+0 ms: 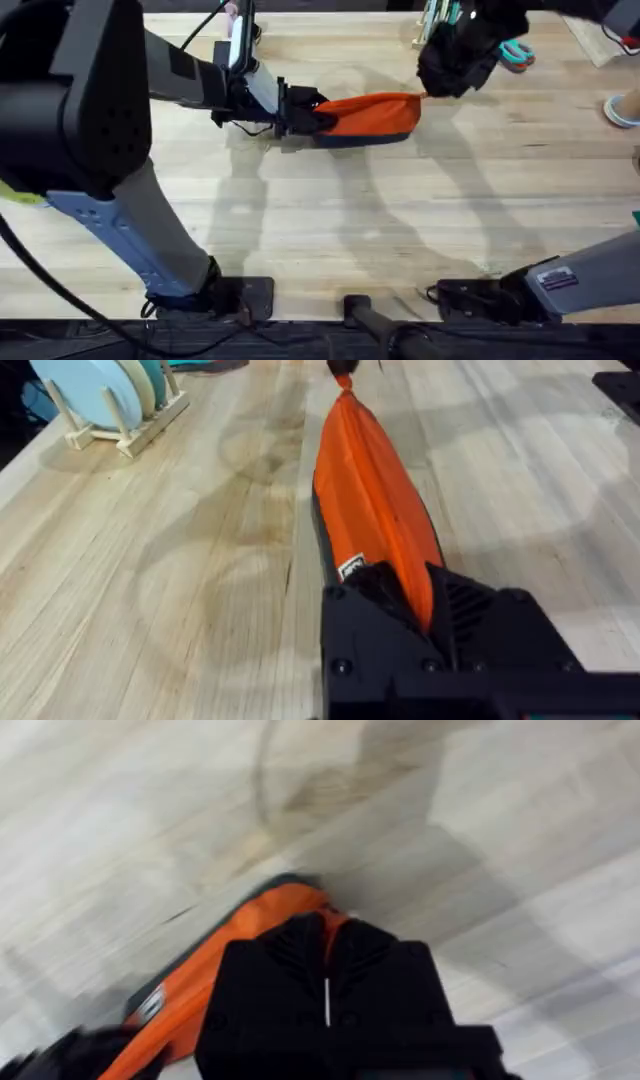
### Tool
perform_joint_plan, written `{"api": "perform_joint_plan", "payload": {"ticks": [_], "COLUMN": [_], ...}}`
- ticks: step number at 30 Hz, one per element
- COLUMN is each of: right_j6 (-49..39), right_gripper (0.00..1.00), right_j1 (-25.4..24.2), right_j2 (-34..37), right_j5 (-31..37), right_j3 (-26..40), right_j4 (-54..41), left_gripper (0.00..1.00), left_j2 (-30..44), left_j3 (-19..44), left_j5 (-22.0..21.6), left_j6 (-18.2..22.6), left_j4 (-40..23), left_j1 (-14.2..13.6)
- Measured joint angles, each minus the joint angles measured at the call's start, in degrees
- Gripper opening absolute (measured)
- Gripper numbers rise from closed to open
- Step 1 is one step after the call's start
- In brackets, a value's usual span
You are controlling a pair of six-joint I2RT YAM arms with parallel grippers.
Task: Unzip the bag, pick up the pens from the table one at a time and place them inside, then zip the bag closed.
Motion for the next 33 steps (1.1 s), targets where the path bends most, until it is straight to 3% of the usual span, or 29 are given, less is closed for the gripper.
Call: {"api": "perform_joint_plan", "payload": {"ticks": [14,23,30,31,33], "right_j6": [11.2,12.3,6.1,4.5,0.6], "right_gripper": [0.033,0.032,0.031,0.094,0.351], "right_j1": [-0.7,-2.3,-3.1,-3.1,-3.1], "right_j2": [-2.2,-2.2,-4.4,-5.4,-8.0], "right_j5": [3.5,6.1,9.1,9.1,9.3], "right_j3": [-16.0,-18.9,-19.1,-18.8,-17.5], "right_j4": [9.6,10.2,9.9,9.8,9.8], "left_gripper": [0.045,0.045,0.045,0.045,0.045], "left_j2": [0.0,0.0,0.0,0.0,0.0], "left_j3": [0.0,0.0,0.0,0.0,0.0], "left_j5": [0.2,0.0,0.0,0.0,0.0], "left_j6": [0.0,0.0,0.0,0.0,0.0], "left_j4": [-0.4,-0.9,-1.1,-1.1,-1.1], "left_j1": [-0.3,0.3,0.9,0.9,0.9]}}
